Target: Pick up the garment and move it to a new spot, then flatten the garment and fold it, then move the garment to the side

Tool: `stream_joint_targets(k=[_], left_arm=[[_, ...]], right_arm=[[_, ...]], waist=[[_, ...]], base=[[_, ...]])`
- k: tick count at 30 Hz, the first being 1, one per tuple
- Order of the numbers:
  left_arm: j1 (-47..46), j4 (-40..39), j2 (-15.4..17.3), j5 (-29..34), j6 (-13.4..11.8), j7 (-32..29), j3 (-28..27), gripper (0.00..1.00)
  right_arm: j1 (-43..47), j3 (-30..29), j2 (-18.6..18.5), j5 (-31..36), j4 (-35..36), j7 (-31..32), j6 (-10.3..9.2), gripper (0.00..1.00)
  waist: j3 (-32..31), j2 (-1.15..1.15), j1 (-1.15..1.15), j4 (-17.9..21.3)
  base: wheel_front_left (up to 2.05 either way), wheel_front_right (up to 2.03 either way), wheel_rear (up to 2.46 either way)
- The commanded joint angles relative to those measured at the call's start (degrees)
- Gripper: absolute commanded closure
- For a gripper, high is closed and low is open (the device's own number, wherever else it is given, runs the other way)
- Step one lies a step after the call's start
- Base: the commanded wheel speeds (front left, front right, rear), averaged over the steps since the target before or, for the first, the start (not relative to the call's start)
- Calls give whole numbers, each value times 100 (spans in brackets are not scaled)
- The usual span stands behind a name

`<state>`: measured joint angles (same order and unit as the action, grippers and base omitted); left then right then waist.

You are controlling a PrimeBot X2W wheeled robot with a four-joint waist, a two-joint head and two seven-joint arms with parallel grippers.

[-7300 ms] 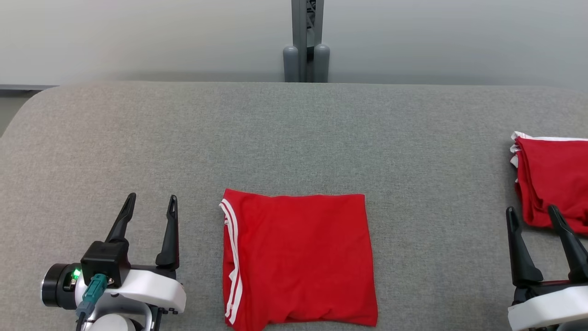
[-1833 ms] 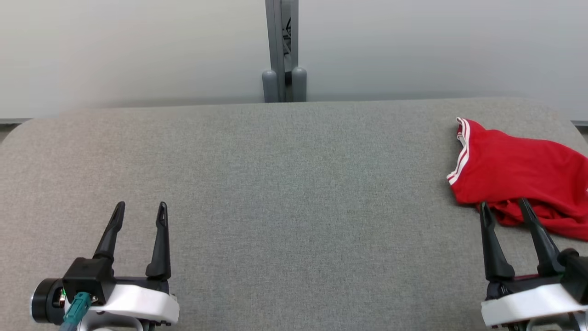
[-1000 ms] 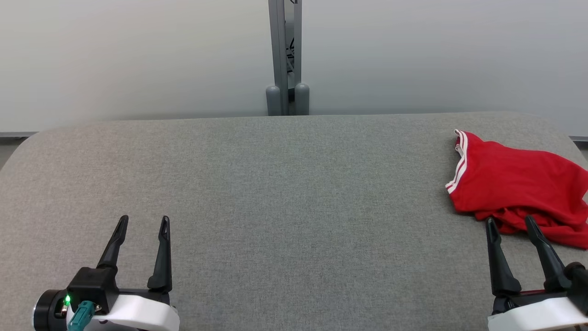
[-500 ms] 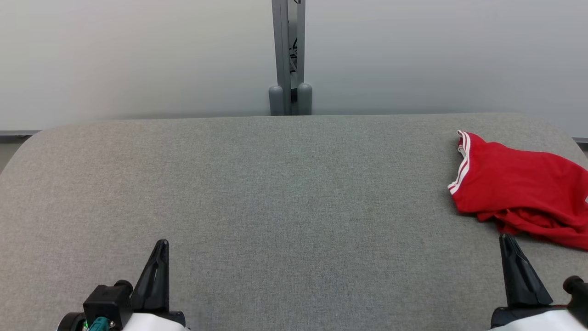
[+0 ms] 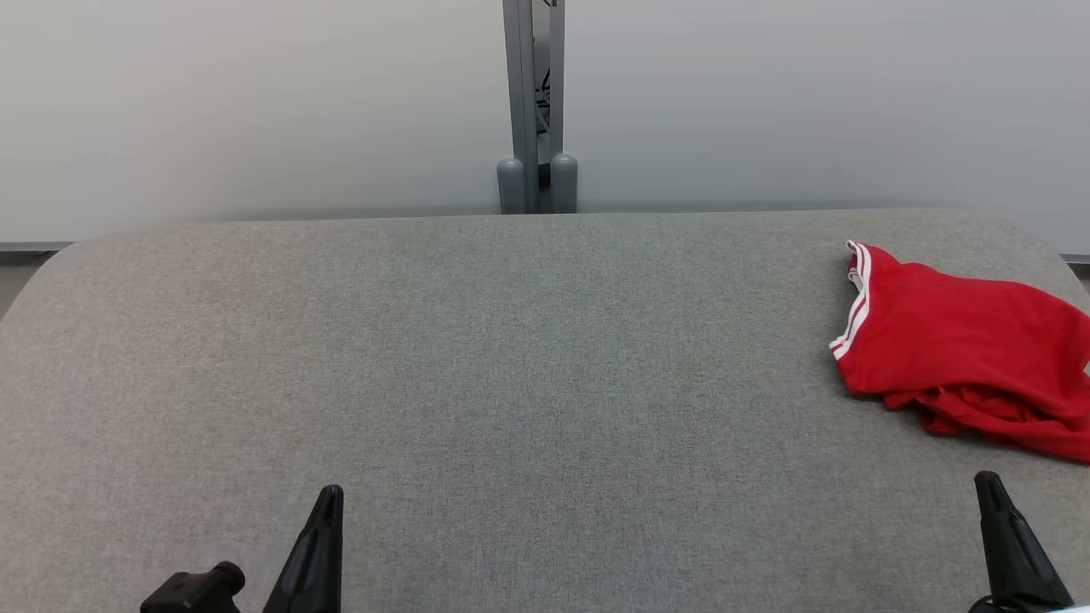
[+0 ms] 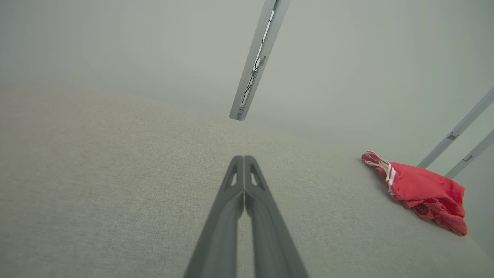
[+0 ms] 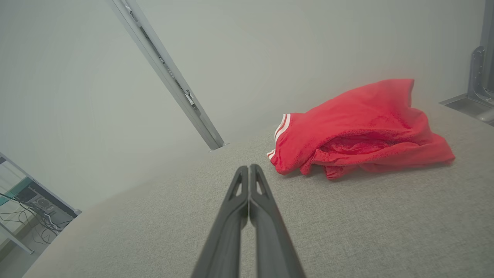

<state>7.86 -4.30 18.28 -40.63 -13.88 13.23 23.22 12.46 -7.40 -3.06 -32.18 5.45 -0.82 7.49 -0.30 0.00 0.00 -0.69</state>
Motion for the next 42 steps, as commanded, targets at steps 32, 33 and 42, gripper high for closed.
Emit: stream_joint_targets(k=[32,33,42], left_arm=[[1110,-1003,-468,-1881,907,99,-233,100],[1142,-1026,-483,-1925,927,101,-238,100],[1403,-1224,-597,-2325,1125,112,-281,100]], right_arm=[[775,-962,25,-3133,591,1302,0,100],[797,-985,24,-3217,605,1333,0,100],[991,-1157,18,-3908,720,1580,1,100]], waist=[[8,0,0,22],[9,0,0,22],[11,0,0,28]], base=[[0,0,0],[0,0,0],[0,0,0]])
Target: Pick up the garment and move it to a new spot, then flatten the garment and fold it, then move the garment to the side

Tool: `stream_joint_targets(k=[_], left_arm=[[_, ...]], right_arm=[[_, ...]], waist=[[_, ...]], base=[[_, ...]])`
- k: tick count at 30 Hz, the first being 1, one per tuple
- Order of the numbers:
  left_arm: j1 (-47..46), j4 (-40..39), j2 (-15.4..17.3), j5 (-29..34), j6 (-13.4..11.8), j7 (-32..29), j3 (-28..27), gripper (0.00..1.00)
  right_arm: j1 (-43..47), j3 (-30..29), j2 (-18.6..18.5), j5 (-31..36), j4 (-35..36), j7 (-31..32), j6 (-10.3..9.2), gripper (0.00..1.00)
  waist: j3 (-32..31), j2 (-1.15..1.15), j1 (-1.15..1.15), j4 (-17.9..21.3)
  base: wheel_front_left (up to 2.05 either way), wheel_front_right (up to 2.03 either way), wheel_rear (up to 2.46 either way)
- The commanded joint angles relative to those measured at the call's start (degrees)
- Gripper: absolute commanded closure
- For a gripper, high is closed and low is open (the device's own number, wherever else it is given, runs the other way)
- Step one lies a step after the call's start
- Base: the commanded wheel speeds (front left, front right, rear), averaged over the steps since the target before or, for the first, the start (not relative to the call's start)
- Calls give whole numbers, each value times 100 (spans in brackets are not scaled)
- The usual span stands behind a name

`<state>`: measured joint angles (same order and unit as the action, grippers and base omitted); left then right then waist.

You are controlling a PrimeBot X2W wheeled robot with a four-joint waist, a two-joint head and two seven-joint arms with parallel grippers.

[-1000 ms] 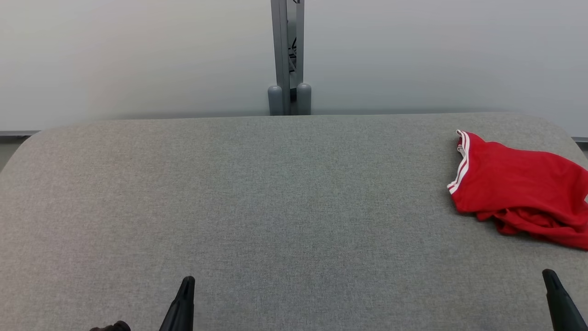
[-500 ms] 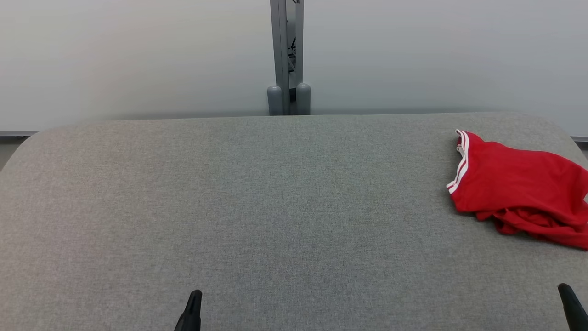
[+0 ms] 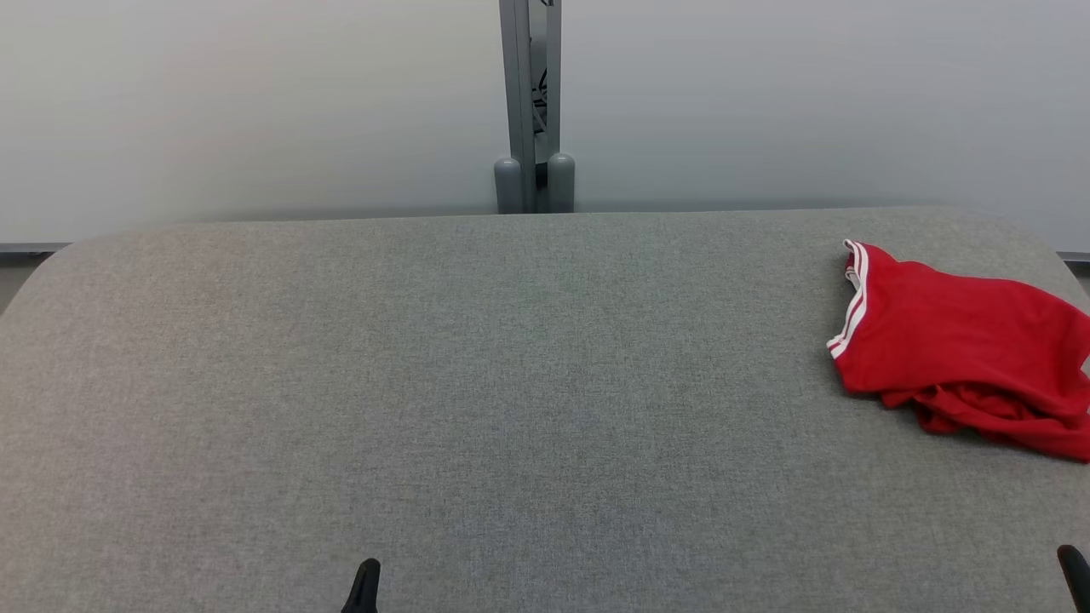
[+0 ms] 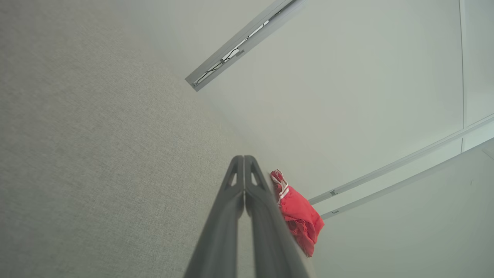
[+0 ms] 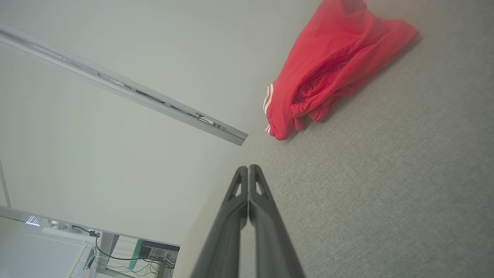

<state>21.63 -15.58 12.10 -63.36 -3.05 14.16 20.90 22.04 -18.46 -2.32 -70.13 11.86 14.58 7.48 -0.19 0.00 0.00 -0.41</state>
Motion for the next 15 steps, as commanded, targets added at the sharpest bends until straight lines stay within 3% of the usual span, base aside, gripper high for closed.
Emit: stream_joint_targets(k=[1,15], left_arm=[[51,-115,7,-95,63,22,-53,100],[413,-392,-154,-668,335,38,-109,100]], right_arm=[[56,-70,-56,-188,92,62,2,100],[322,-313,-63,-1150,253,408,2,100]], waist=[[0,0,0,1],[4,0,0,10]], base=[[0,0,0],[0,0,0]])
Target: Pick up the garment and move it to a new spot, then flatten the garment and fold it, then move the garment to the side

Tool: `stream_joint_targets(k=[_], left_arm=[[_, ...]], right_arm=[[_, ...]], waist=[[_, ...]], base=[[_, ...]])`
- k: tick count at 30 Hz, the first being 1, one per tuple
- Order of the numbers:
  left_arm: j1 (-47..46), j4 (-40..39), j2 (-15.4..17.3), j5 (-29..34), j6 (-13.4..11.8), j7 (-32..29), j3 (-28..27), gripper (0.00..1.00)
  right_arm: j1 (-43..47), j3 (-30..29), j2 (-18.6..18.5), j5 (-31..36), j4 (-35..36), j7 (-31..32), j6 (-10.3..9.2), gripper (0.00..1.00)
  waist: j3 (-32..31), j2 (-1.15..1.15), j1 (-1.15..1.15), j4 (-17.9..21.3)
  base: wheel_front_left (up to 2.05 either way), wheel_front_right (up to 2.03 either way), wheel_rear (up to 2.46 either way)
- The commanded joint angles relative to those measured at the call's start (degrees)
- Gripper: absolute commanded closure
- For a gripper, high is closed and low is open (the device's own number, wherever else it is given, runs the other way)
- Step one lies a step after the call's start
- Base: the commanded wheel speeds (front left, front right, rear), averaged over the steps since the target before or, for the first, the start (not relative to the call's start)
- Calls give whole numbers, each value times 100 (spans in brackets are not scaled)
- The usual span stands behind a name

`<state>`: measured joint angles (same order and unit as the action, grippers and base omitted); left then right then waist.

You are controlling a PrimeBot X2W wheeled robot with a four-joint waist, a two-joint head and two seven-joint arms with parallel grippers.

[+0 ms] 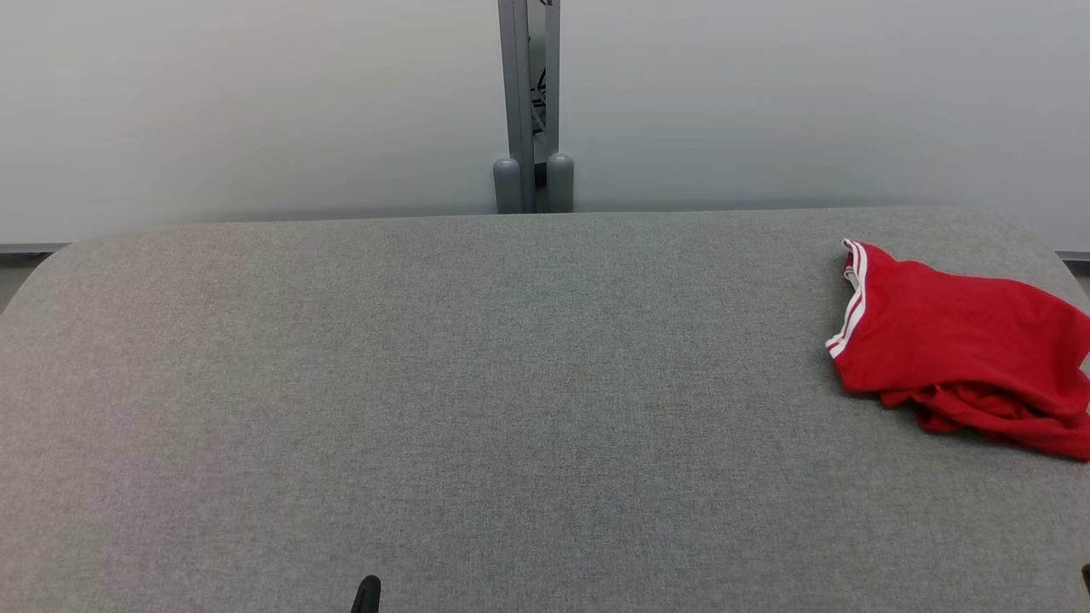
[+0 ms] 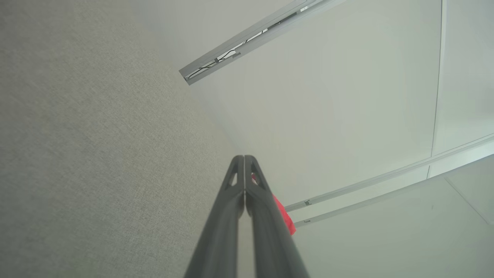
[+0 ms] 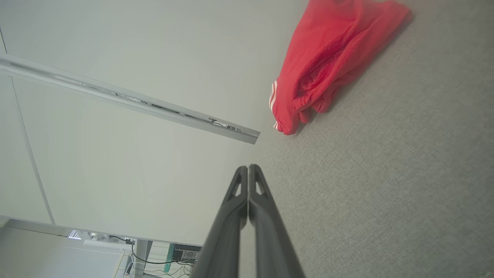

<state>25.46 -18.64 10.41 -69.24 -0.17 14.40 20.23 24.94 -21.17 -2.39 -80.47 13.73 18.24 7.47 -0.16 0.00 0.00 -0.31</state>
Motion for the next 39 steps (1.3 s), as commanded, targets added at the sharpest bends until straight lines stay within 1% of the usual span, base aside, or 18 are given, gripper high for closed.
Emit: stream_joint_targets(k=[1,20,39], left_arm=[[58,-106,3,-117,65,16,-46,100],[489,-424,-186,-779,391,37,-109,100],[853,-692,-347,-1338,652,61,-165,100]], right_arm=[[46,-57,-58,-180,79,70,3,100],[370,-351,-64,-1303,265,476,4,100],[627,-590,-70,-2264,424,823,4,100]], waist=[[0,0,0,1],[5,0,0,14],[10,0,0,27]], base=[[0,0,0],[0,0,0],[0,0,0]])
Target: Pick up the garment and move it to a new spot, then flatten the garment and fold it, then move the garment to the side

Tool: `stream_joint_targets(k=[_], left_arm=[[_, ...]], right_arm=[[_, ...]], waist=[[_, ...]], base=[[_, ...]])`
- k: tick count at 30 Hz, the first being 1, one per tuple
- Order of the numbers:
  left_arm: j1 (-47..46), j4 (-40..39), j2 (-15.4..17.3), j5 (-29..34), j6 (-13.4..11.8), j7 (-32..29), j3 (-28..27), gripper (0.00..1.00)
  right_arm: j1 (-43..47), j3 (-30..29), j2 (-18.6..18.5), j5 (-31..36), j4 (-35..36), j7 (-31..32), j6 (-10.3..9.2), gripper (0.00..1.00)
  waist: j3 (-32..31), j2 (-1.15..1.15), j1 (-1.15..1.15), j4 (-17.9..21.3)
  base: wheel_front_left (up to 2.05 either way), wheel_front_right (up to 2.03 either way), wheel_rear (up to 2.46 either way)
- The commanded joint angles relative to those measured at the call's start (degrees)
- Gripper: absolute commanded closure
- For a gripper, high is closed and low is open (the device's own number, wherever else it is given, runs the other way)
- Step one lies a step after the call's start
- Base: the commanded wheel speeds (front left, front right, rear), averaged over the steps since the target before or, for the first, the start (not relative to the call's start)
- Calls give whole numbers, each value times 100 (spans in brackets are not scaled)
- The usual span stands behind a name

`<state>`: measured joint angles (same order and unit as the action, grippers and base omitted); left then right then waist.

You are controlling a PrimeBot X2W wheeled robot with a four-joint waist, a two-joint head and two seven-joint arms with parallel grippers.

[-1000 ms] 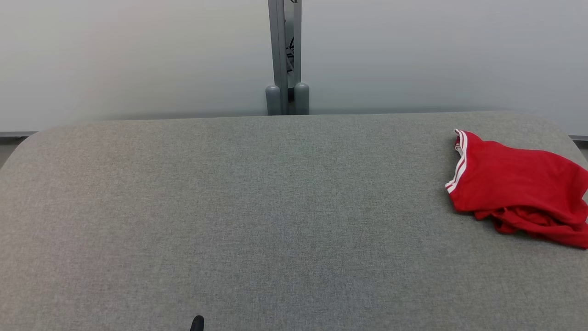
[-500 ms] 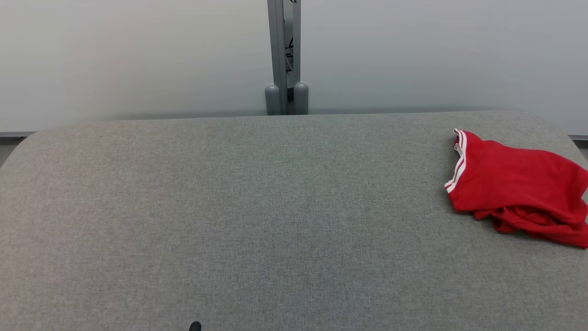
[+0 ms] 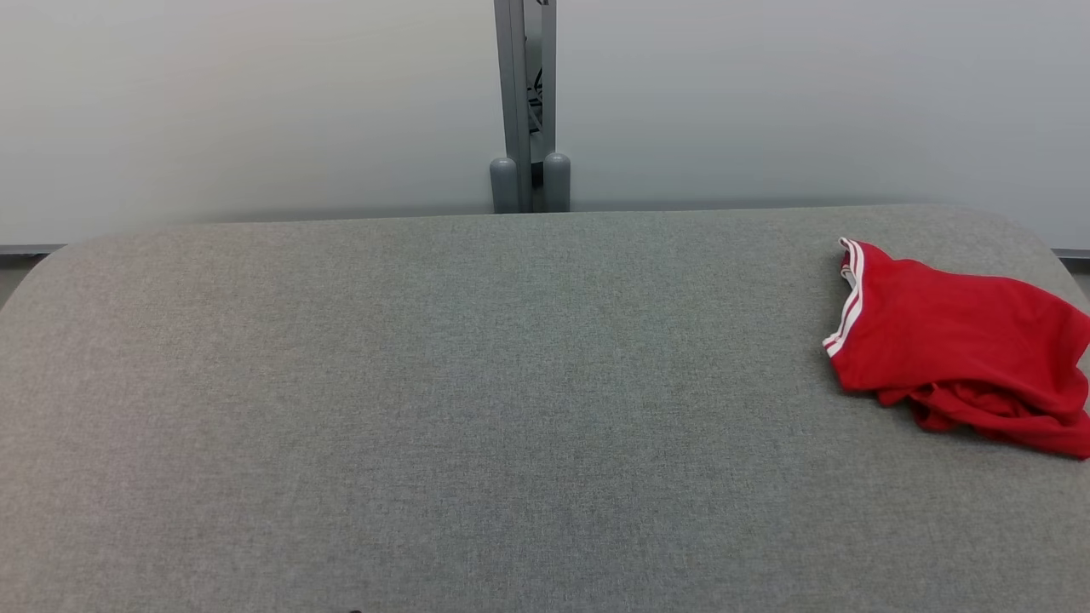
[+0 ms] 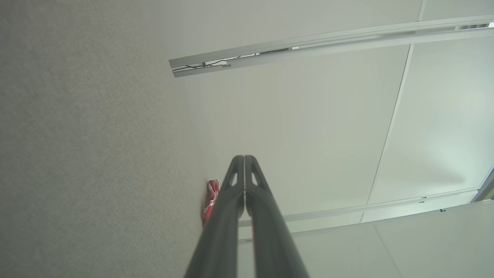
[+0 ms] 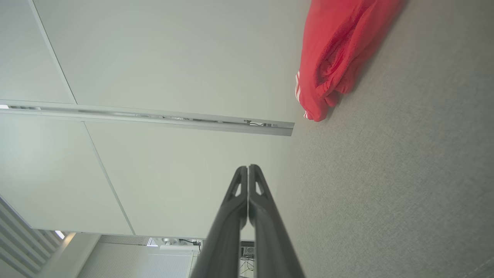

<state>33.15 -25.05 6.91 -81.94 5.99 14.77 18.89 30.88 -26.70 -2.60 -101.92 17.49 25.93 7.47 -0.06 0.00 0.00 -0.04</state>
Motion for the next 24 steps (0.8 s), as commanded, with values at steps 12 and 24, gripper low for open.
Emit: stream_joint_targets(k=[12,24], left_arm=[[275,-192,-89,-360,186,30,-59,100],[265,-189,-90,-357,185,26,-58,100]], right_arm=[[174,-171,-49,-614,134,235,4,100],[186,-164,-48,-609,132,231,4,100]], waist=[[3,0,0,8],[3,0,0,8]], base=[[0,0,0],[0,0,0]])
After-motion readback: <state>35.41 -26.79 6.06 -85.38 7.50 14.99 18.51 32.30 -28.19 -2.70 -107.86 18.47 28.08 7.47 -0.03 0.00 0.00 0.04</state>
